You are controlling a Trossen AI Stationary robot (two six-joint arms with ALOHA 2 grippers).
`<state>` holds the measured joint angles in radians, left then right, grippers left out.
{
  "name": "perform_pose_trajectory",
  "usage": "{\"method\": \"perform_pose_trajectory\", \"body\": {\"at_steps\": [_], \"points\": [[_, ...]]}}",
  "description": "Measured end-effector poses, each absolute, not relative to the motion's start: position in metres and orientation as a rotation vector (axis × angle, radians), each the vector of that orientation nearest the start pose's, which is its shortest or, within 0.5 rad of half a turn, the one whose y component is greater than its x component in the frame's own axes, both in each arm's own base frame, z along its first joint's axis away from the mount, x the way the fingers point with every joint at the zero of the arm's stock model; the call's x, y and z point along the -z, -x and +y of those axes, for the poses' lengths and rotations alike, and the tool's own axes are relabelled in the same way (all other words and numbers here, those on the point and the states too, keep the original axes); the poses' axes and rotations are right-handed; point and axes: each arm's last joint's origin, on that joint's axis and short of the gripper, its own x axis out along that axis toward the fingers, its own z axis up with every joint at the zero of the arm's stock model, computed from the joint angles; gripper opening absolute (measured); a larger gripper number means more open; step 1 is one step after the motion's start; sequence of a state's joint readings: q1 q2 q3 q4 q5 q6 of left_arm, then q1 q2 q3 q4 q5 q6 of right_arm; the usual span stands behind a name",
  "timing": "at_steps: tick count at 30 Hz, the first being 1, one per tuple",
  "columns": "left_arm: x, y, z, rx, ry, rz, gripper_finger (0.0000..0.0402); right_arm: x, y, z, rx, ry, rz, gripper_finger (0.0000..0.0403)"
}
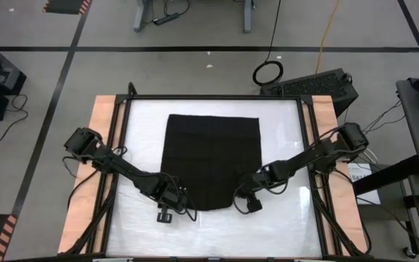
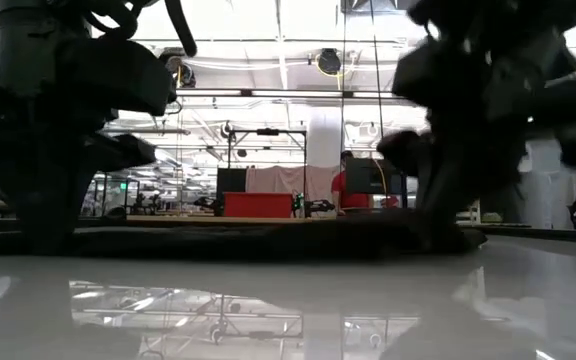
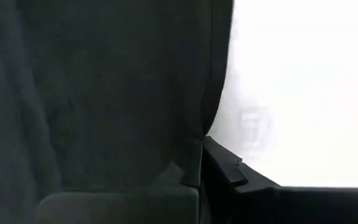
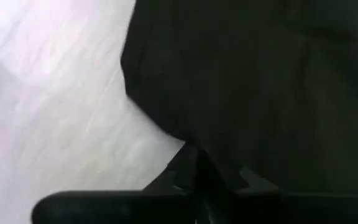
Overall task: Roll towel into tight, uniform cylinder
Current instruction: Fold the black towel
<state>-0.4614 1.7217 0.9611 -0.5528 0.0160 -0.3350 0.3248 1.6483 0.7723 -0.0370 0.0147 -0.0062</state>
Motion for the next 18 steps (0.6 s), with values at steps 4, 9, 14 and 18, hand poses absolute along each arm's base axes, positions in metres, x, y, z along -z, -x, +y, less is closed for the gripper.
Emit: {"method": "perform_pose_trajectory", "body": {"at_steps": [4,9,14,18], "points": [[-0.162,-0.263,-0.128,0.135,-0.042,1.333,0.0003,-0.166,-0.280,0.095,-0.319,0.115,0.844,0.0003],[-0.170,-0.254,-0.124,0.113,-0.066,1.375,0.0014,-0.196,-0.276,0.084,-0.453,-0.072,0.756,0.0001],[-0.181,-0.259,-0.125,0.139,-0.026,1.269,0.0075,-0.194,-0.279,0.069,-0.471,-0.196,0.789,0.0001],[-0.184,-0.260,-0.121,0.090,-0.014,1.250,0.0142,-0.181,-0.284,0.067,-0.474,-0.237,0.841,0.0002]]}}
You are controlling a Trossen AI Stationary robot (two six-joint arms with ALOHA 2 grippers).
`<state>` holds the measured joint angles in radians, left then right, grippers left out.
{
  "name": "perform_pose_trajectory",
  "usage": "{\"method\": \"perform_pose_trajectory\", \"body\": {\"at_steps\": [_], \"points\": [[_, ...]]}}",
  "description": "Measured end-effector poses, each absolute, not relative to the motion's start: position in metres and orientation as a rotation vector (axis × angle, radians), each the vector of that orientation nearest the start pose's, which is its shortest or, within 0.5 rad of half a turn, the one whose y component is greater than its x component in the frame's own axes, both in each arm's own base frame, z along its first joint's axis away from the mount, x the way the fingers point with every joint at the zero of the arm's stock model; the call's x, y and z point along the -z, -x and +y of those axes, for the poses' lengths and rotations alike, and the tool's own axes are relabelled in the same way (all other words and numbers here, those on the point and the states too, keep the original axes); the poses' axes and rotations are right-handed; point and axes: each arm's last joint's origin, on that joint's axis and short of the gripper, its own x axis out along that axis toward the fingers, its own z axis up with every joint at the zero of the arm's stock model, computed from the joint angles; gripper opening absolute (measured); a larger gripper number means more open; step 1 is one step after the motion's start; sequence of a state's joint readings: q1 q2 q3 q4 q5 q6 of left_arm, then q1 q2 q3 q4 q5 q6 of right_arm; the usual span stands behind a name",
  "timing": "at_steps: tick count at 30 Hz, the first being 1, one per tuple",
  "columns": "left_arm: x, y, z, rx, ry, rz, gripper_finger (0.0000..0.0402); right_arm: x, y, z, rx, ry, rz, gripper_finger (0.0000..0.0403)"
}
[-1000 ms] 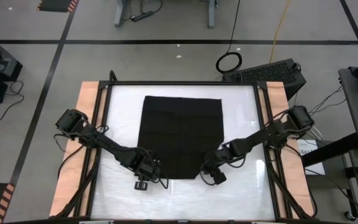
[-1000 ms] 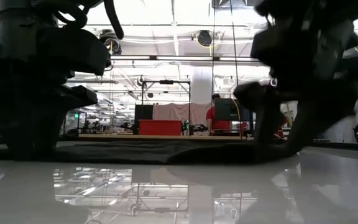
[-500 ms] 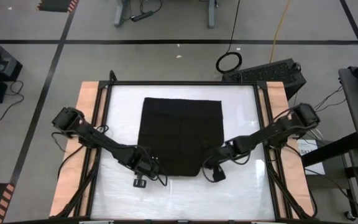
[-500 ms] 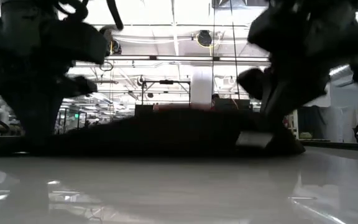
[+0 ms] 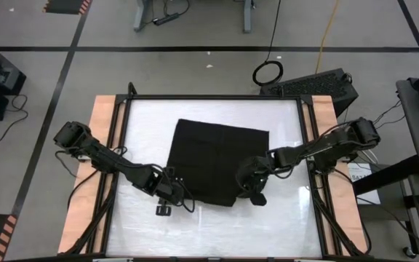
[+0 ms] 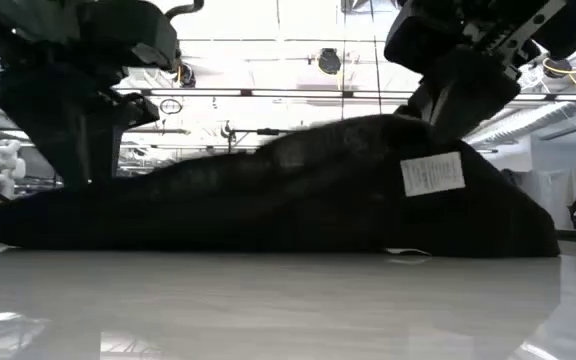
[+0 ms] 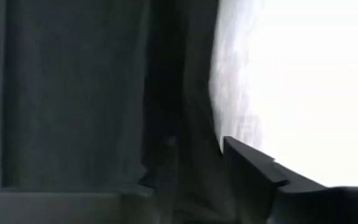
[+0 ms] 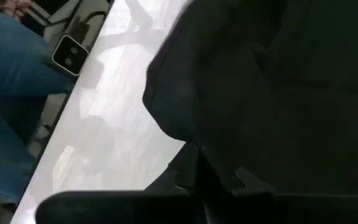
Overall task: Roll towel into tight, uniform cylinder
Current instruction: Fold the black towel
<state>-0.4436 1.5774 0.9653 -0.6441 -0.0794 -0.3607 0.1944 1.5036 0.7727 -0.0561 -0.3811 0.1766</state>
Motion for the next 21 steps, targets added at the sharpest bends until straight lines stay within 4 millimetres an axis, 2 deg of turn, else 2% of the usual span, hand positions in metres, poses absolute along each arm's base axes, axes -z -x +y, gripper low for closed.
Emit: {"method": "perform_pose_trajectory", "body": {"at_steps": [3,6,11,13,17,21], "points": [[-0.183,-0.258,-0.120,0.088,-0.020,1.278,0.0175,-0.174,-0.287,0.071,-0.555,-0.263,0.850,0.0003],[-0.178,-0.257,-0.116,0.077,-0.018,1.299,0.0183,-0.171,-0.289,0.070,-0.590,-0.274,0.855,0.0002],[-0.173,-0.255,-0.112,0.065,-0.015,1.312,0.0184,-0.187,-0.297,0.063,-0.758,-0.390,0.809,0.0001],[-0.172,-0.256,-0.109,0.058,-0.010,1.310,0.0184,-0.187,-0.299,0.060,-0.792,-0.441,0.826,0.0002],[-0.173,-0.260,-0.104,0.053,-0.007,1.296,0.0184,-0.172,-0.300,0.049,-0.709,-0.449,0.917,0.0021],[-0.173,-0.267,-0.101,0.055,0.017,1.245,0.0184,-0.157,-0.302,0.040,-0.632,-0.462,0.981,0.0070]]}}
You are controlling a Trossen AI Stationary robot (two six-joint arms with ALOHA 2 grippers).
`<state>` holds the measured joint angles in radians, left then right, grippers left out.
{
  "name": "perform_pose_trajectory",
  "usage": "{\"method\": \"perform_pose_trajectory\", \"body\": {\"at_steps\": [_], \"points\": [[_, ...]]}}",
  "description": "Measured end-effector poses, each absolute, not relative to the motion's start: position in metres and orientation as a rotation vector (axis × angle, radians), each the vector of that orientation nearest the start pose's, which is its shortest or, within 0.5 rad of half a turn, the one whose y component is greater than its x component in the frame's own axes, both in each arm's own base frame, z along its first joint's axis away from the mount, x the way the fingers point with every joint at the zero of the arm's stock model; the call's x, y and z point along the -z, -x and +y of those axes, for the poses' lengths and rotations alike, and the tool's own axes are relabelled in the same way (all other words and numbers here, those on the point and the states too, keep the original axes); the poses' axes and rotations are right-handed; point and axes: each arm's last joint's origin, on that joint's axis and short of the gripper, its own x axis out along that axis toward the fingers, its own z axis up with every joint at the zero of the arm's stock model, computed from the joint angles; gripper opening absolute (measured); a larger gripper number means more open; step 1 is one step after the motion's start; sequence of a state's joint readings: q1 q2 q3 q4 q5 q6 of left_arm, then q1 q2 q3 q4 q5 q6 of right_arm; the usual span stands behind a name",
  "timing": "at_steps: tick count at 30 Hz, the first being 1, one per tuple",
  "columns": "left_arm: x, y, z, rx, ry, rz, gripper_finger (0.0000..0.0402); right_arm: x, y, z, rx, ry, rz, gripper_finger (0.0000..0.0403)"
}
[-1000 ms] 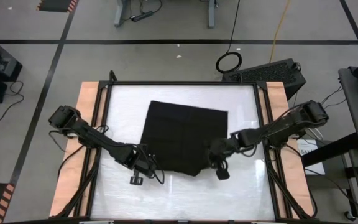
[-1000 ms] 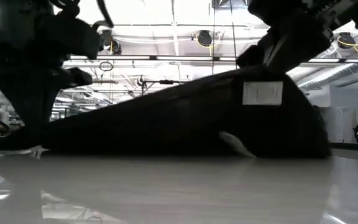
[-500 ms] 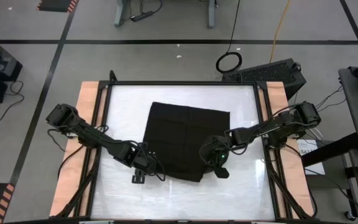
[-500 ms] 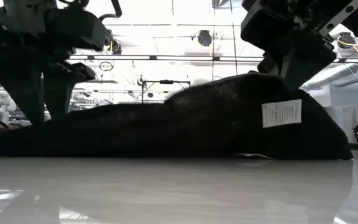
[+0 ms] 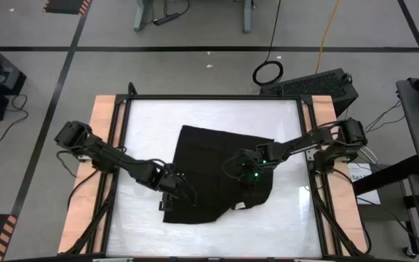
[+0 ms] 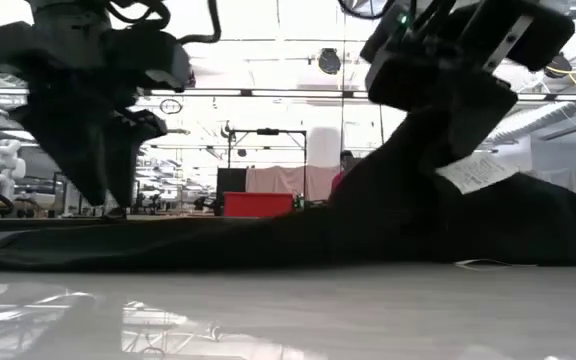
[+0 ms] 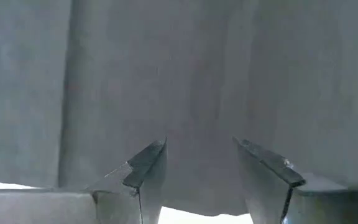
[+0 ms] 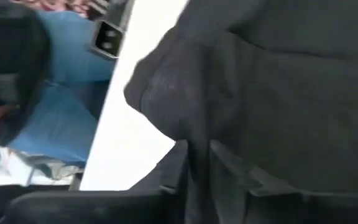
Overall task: Roll towel into tight, uniform cylinder
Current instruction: Fold the black towel
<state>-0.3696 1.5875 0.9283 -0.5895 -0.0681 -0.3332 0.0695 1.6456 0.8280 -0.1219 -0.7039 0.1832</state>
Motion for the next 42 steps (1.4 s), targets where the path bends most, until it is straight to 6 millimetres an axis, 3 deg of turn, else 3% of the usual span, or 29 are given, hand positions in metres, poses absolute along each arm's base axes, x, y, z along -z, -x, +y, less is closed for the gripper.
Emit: {"method": "perform_pose_trajectory", "body": {"at_steps": [3,7,9,12,17,23,27,33,42], "points": [[-0.169,-0.275,-0.101,0.057,0.037,1.213,0.0184,-0.150,-0.304,0.033,-0.562,-0.442,0.997,0.0122],[-0.156,-0.284,-0.103,0.073,0.054,1.202,0.0184,-0.146,-0.304,0.019,-0.328,-0.313,1.017,0.0182],[-0.147,-0.286,-0.104,0.075,0.048,1.227,0.0184,-0.148,-0.302,0.013,-0.242,-0.265,1.022,0.0198],[-0.136,-0.289,-0.105,0.068,0.038,1.260,0.0184,-0.152,-0.300,0.010,-0.262,-0.272,1.012,0.0207],[-0.124,-0.290,-0.101,0.044,0.033,1.318,0.0184,-0.168,-0.285,0.015,-0.312,-0.285,1.057,0.0200],[-0.123,-0.295,-0.087,0.019,0.051,1.318,0.0184,-0.199,-0.265,0.057,-0.572,-0.234,1.000,0.0176],[-0.123,-0.298,-0.077,0.009,0.049,1.319,0.0184,-0.205,-0.257,0.082,-0.634,-0.148,0.976,0.0156],[-0.123,-0.302,-0.057,-0.010,0.042,1.321,0.0184,-0.193,-0.265,0.102,-0.675,-0.061,0.935,0.0132],[-0.123,-0.307,-0.025,-0.065,0.029,1.301,0.0184,-0.155,-0.290,0.105,-0.578,0.133,0.902,0.0125]]}}
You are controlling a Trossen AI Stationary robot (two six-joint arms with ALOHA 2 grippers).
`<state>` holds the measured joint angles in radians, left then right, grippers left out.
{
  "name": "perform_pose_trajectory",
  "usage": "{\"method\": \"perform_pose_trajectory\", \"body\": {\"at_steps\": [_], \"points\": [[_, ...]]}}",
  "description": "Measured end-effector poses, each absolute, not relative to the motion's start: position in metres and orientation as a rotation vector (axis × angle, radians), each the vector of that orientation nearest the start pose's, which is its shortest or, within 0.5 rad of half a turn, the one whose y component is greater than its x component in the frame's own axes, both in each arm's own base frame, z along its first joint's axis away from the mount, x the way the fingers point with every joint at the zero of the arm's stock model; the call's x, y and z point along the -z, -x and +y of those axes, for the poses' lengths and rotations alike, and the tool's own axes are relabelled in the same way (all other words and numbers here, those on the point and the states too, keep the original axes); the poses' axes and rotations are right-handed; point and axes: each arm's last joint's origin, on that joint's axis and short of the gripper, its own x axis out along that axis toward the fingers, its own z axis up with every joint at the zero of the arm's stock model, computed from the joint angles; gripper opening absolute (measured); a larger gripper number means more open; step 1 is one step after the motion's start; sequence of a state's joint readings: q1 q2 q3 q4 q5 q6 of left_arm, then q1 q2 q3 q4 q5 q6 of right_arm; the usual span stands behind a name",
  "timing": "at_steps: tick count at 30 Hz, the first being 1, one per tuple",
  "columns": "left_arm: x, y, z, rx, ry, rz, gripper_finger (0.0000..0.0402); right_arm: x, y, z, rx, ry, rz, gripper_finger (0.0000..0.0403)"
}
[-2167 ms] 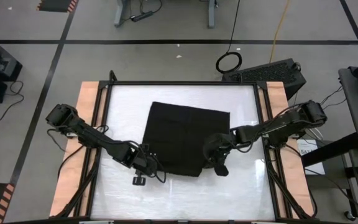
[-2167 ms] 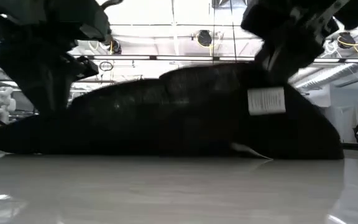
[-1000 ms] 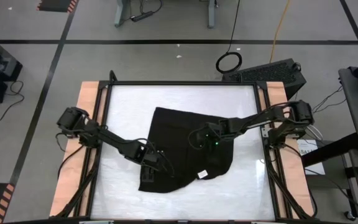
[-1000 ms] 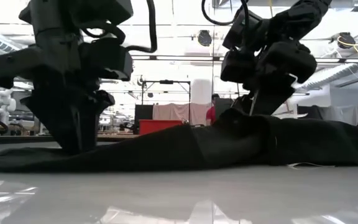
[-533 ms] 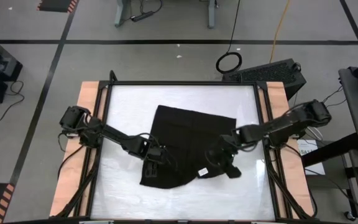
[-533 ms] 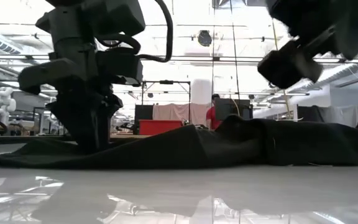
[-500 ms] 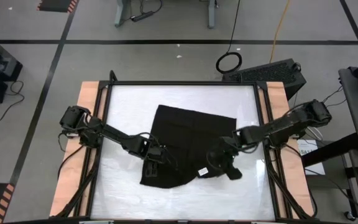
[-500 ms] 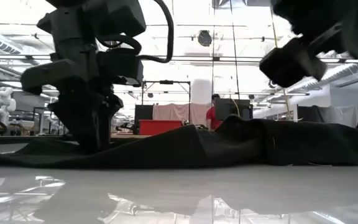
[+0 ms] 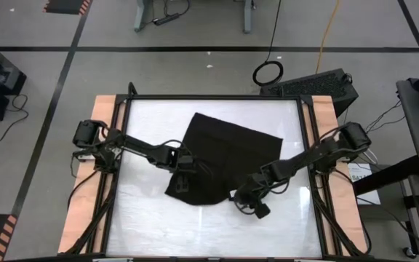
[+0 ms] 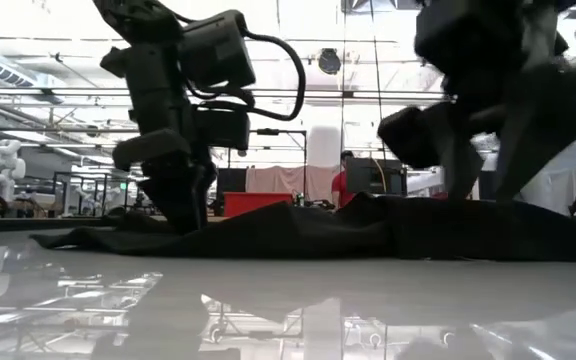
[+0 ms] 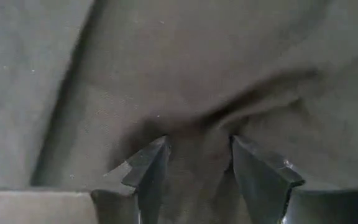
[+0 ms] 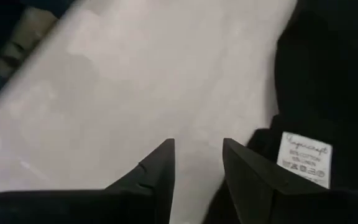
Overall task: Roll towel into tight, uniform cylinder
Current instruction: Fold the black towel
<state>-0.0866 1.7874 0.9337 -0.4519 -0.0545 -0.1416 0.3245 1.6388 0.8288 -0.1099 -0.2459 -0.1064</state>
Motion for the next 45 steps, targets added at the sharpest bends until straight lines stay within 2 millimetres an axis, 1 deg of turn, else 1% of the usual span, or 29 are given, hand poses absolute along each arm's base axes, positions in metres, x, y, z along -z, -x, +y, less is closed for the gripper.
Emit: {"method": "perform_pose_trajectory", "body": {"at_steps": [5,8,12,17,20,23,25,28,33,35,38,40,42,45], "points": [[-0.123,-0.308,-0.014,-0.085,0.042,1.299,0.0184,-0.130,-0.297,0.097,-0.430,0.219,0.978,0.0125],[-0.123,-0.308,-0.012,-0.077,0.029,1.300,0.0184,-0.122,-0.300,0.096,-0.429,0.211,0.994,0.0125],[-0.123,-0.308,-0.008,-0.075,0.023,1.309,0.0184,-0.119,-0.302,0.099,-0.516,0.114,0.997,0.0113],[-0.122,-0.307,0.005,-0.091,0.008,1.320,0.0184,-0.119,-0.295,0.109,-0.690,-0.049,1.038,0.0088],[-0.122,-0.305,0.017,-0.135,-0.020,1.332,0.0184,-0.121,-0.289,0.117,-0.793,-0.128,1.071,0.0078],[-0.122,-0.304,0.028,-0.175,-0.015,1.334,0.0184,-0.129,-0.285,0.123,-0.831,-0.147,1.060,0.0071],[-0.122,-0.304,0.036,-0.198,-0.005,1.334,0.0184,-0.138,-0.283,0.128,-0.850,-0.138,1.026,0.0069],[-0.123,-0.303,0.045,-0.196,-0.034,1.336,0.0184,-0.152,-0.278,0.134,-0.877,-0.145,0.987,0.0068],[-0.128,-0.302,0.055,-0.175,-0.090,1.356,0.0184,-0.185,-0.269,0.130,-0.851,-0.164,0.904,0.0068],[-0.137,-0.304,0.058,-0.167,-0.124,1.352,0.0184,-0.198,-0.263,0.125,-0.766,-0.127,0.885,0.0068],[-0.152,-0.306,0.059,-0.153,-0.162,1.350,0.0185,-0.207,-0.254,0.114,-0.569,-0.031,0.896,0.0068],[-0.169,-0.312,0.061,-0.154,-0.181,1.302,0.0187,-0.208,-0.250,0.105,-0.452,0.018,0.930,0.0068],[-0.184,-0.313,0.061,-0.156,-0.186,1.277,0.0191,-0.205,-0.248,0.097,-0.392,0.032,0.978,0.0068],[-0.195,-0.310,0.056,-0.153,-0.174,1.296,0.0203,-0.201,-0.246,0.087,-0.349,0.026,1.051,0.0069]]}}
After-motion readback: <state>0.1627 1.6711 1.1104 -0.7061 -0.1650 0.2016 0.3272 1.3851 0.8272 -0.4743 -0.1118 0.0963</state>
